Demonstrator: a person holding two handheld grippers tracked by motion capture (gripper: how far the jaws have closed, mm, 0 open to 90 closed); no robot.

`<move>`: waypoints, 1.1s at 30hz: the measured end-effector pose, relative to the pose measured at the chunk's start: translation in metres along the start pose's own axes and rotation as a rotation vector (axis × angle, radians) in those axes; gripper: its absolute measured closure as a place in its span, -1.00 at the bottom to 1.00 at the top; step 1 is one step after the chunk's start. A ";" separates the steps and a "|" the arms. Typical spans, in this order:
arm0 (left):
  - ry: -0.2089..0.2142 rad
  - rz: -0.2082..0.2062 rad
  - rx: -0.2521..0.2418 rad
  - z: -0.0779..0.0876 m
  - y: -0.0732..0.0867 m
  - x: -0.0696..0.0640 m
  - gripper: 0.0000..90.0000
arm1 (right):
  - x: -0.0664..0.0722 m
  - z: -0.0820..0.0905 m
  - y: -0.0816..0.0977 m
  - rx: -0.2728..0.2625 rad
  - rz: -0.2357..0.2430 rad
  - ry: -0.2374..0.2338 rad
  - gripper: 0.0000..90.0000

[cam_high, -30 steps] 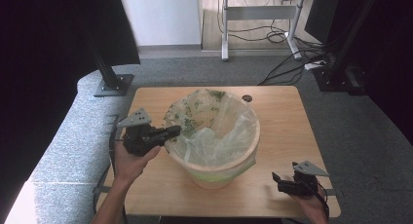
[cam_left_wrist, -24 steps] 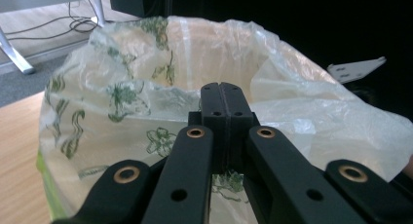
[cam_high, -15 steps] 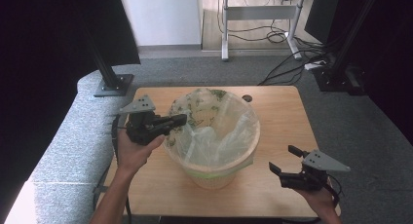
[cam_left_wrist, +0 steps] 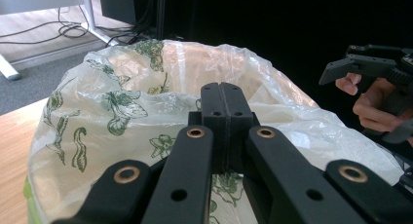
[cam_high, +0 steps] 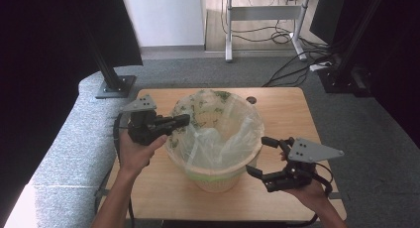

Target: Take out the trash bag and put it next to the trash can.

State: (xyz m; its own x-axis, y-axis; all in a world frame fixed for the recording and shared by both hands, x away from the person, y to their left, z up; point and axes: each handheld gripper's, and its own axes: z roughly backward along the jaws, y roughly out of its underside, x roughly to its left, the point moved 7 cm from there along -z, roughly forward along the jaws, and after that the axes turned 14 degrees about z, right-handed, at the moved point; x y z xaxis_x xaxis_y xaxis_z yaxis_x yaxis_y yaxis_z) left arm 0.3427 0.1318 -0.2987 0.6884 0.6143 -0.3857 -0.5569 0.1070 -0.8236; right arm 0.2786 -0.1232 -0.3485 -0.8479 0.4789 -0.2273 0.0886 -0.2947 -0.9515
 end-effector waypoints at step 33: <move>0.021 0.020 -0.005 -0.003 0.008 0.007 1.00 | 0.023 -0.054 -0.044 0.047 0.093 -0.116 0.98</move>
State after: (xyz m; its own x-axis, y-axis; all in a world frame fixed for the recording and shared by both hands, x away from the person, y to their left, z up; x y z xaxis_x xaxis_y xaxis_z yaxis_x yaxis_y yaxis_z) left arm 0.3440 0.1349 -0.3093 0.6867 0.6001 -0.4103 -0.5680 0.0907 -0.8180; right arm 0.2835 -0.0545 -0.3235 -0.8920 0.3502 -0.2859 0.1472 -0.3729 -0.9161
